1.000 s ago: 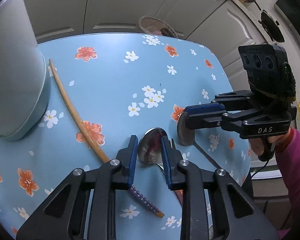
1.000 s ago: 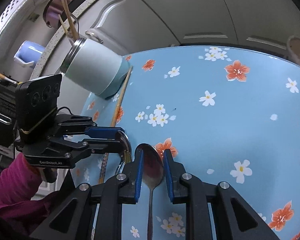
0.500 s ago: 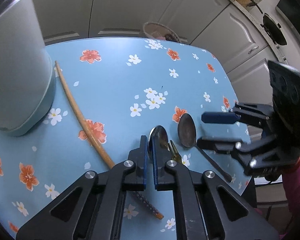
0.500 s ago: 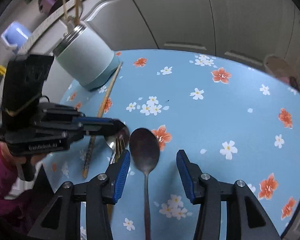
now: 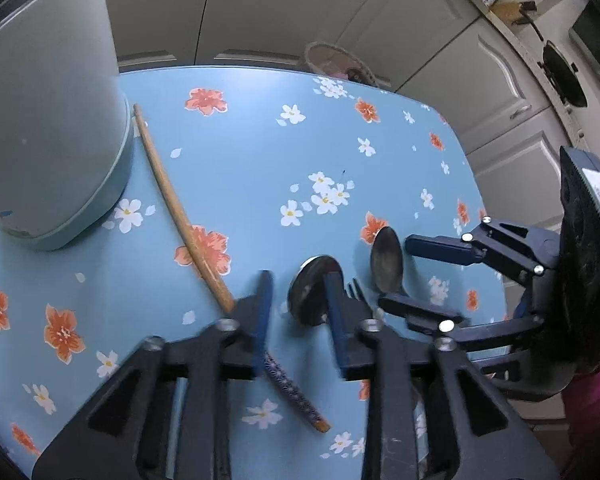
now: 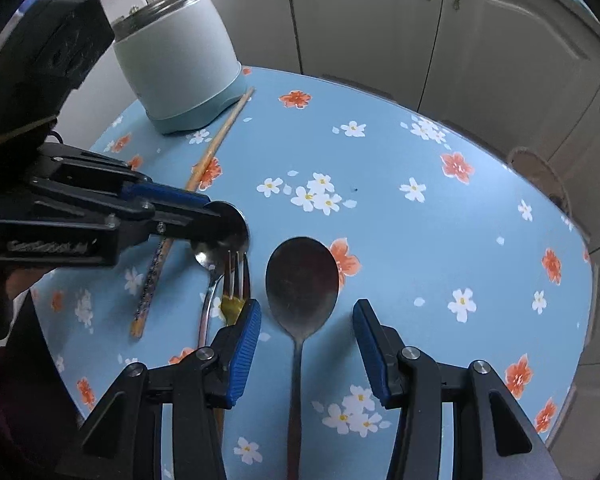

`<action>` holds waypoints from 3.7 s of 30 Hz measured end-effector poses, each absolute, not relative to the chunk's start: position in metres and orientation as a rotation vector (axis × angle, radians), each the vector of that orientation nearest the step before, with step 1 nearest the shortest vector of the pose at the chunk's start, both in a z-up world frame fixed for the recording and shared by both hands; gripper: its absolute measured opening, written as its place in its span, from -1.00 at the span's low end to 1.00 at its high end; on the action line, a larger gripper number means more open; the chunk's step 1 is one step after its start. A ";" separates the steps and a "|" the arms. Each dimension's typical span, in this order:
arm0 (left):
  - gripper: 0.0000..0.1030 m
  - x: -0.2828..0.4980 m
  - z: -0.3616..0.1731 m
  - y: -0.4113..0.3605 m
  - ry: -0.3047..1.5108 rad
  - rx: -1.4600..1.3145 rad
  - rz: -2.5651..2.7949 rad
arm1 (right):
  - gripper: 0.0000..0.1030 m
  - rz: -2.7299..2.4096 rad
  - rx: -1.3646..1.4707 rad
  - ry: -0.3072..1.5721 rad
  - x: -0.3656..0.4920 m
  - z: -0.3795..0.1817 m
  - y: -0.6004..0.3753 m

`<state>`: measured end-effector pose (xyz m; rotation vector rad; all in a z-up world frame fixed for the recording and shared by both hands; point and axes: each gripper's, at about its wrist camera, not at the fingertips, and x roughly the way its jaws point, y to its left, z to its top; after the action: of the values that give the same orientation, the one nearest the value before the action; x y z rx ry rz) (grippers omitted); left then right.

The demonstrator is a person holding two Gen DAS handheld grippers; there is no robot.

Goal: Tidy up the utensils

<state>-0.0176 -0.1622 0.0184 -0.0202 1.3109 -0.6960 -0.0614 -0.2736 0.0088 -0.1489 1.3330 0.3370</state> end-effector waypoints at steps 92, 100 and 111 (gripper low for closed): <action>-0.97 -0.056 0.151 -0.096 1.016 -0.114 -0.687 | -0.29 0.270 0.001 1.006 -0.102 0.146 -0.278; -0.97 -0.052 0.170 -0.084 0.976 -0.125 -0.674 | -0.29 0.283 -0.016 0.966 -0.090 0.169 -0.273; -0.97 -0.027 0.222 -0.056 0.885 -0.111 -0.593 | -0.29 0.343 -0.052 0.875 -0.053 0.226 -0.239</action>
<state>-0.0273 -0.0557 0.2220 -0.1113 0.8853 -0.5927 -0.0530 -0.2387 0.2259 -0.0516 0.8750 0.3432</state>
